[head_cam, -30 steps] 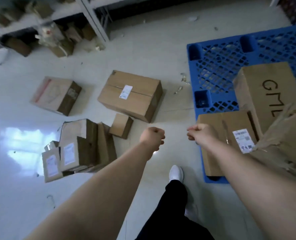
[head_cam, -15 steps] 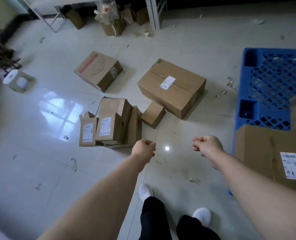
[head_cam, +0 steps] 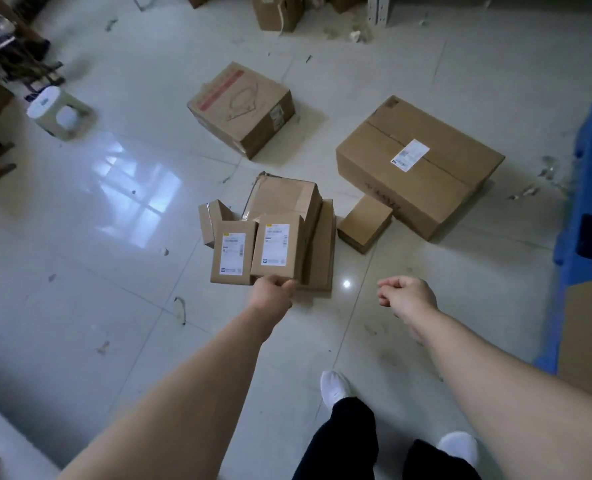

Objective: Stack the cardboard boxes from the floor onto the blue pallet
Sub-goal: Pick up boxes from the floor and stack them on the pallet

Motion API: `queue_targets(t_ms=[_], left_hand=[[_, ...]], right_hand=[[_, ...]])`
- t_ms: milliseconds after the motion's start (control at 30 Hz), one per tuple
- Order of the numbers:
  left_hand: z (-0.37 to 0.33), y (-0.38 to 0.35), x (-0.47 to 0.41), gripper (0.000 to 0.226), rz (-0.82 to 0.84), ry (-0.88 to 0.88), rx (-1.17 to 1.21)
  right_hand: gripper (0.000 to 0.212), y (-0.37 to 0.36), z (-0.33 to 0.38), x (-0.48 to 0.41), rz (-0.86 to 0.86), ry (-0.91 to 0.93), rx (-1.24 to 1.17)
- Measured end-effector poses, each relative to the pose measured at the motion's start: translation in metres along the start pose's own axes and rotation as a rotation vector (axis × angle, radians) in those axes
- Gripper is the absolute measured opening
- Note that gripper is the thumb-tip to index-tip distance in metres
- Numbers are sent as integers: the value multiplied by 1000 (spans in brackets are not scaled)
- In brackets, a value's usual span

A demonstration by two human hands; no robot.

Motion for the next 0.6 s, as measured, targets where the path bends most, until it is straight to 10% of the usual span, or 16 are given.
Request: queue_targets(t_ms=[600], left_hand=[[31, 86, -150, 22, -25, 79, -147]], right_hand=[[23, -145, 45, -74, 65, -92, 90]])
Point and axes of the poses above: each hand's wrist, its own x-axis away from the middle knuckle, its own y-axis out of the back of the hand, z = x × y, the point moved 8 cm from there along -x, towards the middle knuckle, and after that the axes turned 5 degrees about -y, right-handed, at the moved point
